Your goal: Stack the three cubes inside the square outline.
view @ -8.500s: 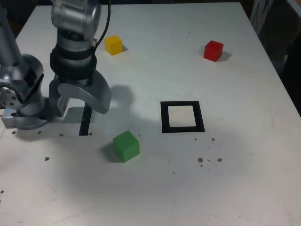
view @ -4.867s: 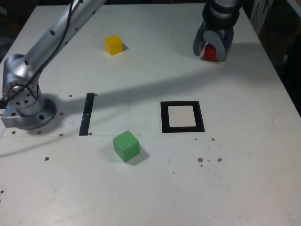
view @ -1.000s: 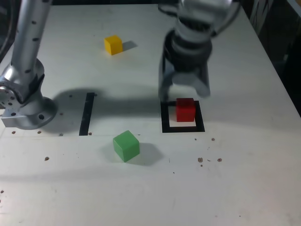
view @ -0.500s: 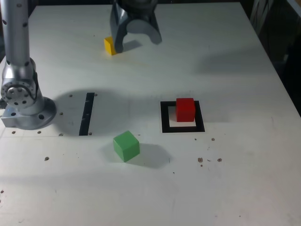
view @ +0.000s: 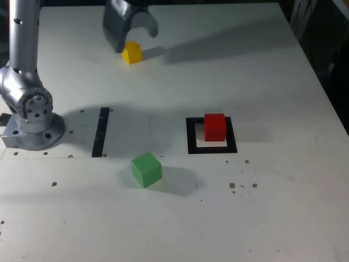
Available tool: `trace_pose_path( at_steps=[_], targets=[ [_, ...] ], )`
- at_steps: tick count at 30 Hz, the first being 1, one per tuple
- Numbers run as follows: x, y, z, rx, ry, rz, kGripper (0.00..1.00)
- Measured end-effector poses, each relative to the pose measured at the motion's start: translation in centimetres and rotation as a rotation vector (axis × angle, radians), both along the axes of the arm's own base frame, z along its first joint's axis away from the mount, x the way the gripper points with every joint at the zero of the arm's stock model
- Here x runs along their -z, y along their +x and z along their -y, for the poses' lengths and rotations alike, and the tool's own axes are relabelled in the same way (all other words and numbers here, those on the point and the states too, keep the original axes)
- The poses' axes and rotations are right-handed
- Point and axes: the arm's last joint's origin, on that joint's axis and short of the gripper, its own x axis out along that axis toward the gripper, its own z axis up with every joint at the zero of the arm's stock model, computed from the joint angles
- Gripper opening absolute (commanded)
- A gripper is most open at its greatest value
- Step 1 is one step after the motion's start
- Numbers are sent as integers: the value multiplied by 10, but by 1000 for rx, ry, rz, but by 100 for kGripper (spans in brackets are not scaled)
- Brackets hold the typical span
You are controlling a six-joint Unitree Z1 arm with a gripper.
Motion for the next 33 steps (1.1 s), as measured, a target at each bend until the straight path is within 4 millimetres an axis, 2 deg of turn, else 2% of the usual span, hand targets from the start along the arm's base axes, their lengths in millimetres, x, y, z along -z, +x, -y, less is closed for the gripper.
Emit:
trace_pose_path(
  at_steps=[2, 4, 12, 19, 23, 30, 33],
  targets=[
    [2, -12, -10, -47, 1, 2, 91],
    [6, -15, -12, -56, -2, 0, 91],
    [24, -8, -21, -34, -47, 14, 91],
    [36, -2, -37, -26, -76, 41, 89],
    [37, 0, -45, -27, -89, 63, 82],
    [33, 1, -47, -32, -100, 72, 59],
    [33, 0, -47, -34, -104, 74, 54]
  ],
)
